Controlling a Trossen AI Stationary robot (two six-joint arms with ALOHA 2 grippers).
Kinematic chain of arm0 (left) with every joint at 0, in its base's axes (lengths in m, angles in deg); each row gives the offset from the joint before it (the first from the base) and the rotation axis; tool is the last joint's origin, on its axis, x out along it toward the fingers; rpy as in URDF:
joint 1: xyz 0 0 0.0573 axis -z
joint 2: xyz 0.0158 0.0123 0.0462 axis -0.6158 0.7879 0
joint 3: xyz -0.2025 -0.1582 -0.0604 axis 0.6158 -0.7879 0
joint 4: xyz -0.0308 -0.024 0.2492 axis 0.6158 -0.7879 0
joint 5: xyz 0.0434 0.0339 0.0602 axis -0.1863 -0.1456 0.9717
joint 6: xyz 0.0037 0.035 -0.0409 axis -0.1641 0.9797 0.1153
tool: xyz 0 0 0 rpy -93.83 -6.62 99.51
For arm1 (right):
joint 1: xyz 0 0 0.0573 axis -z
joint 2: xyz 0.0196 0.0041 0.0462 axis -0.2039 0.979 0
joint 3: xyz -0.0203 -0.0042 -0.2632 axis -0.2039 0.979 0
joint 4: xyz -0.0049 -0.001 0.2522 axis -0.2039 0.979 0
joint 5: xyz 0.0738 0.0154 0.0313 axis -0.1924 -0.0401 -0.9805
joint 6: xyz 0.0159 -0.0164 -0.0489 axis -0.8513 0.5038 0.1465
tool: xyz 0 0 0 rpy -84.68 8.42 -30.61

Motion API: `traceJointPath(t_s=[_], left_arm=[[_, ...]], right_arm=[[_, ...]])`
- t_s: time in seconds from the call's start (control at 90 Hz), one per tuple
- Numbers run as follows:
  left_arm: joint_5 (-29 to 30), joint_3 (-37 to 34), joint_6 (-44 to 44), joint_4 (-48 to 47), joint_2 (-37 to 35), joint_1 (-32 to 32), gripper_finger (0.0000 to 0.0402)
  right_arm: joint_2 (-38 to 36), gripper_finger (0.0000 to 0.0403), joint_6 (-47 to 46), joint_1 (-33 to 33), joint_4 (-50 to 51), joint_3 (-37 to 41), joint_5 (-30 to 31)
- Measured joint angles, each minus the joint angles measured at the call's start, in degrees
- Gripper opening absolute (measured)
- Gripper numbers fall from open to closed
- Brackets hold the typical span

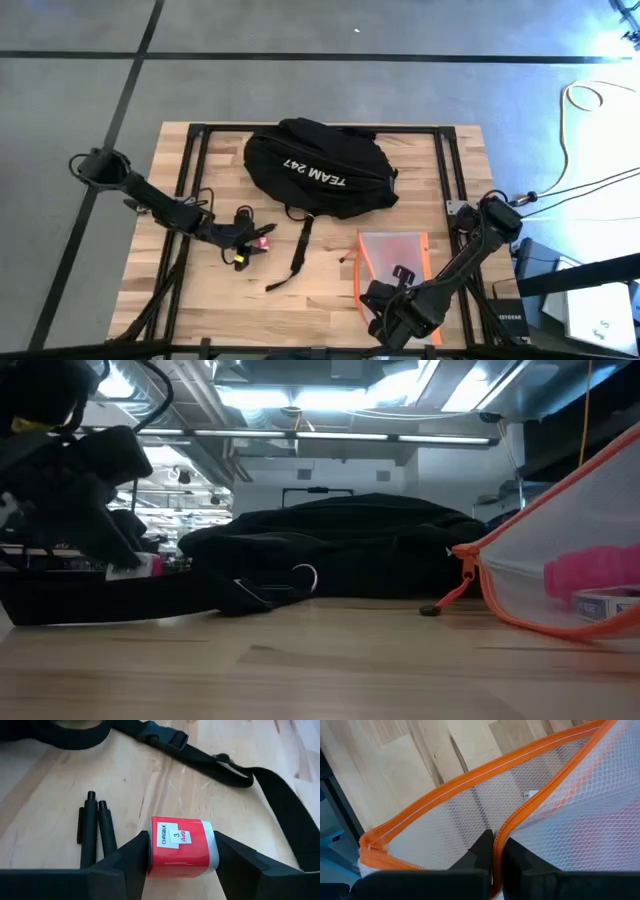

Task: Unpack backpack
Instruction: Remove the red charger adapter from the transparent white zip bag

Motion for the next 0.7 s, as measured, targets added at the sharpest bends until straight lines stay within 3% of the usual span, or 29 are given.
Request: traceJointPath(t_s=[0.7], left_arm=[[-0.90, 0.02, 2.54, 3.32, 0.38, 0.00, 0.0182]], right_arm=[[0.00, 0.0000, 0.00, 0.00, 0.01, 0.00, 0.04]])
